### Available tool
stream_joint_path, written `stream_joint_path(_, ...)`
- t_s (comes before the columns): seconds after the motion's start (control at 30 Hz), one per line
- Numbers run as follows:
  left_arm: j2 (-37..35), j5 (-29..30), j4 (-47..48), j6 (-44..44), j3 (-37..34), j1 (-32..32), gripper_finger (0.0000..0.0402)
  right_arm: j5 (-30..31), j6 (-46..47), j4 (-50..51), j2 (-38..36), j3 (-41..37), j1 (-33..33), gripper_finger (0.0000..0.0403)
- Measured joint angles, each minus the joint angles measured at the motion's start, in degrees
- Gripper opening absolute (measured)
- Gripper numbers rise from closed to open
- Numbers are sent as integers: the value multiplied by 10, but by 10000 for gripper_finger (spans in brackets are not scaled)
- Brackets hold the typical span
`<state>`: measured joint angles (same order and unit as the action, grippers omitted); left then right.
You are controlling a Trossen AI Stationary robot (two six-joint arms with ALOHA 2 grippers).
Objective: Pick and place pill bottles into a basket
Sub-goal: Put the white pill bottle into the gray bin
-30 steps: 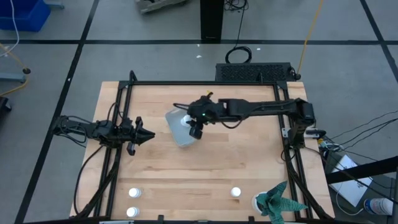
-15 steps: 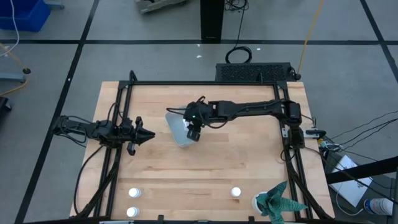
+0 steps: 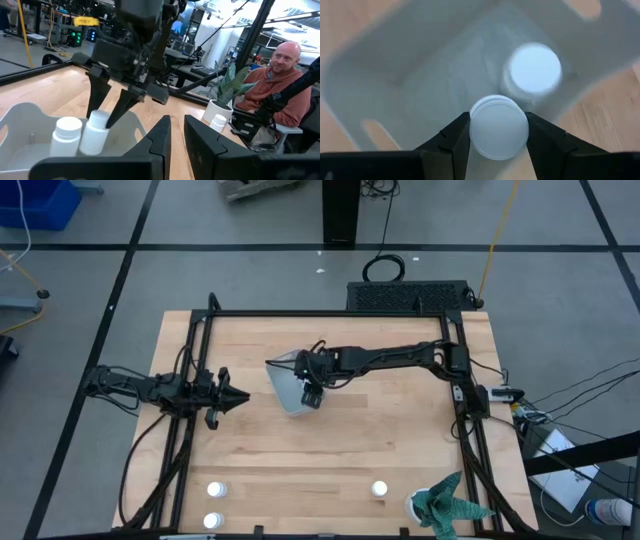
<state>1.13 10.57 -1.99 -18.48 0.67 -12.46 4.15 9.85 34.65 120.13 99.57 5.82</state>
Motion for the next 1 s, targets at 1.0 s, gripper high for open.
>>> stream_joint_path(1.0, 5, 0, -6, -3, -1, 0, 58, -28, -35, -19, 21, 1, -3, 184)
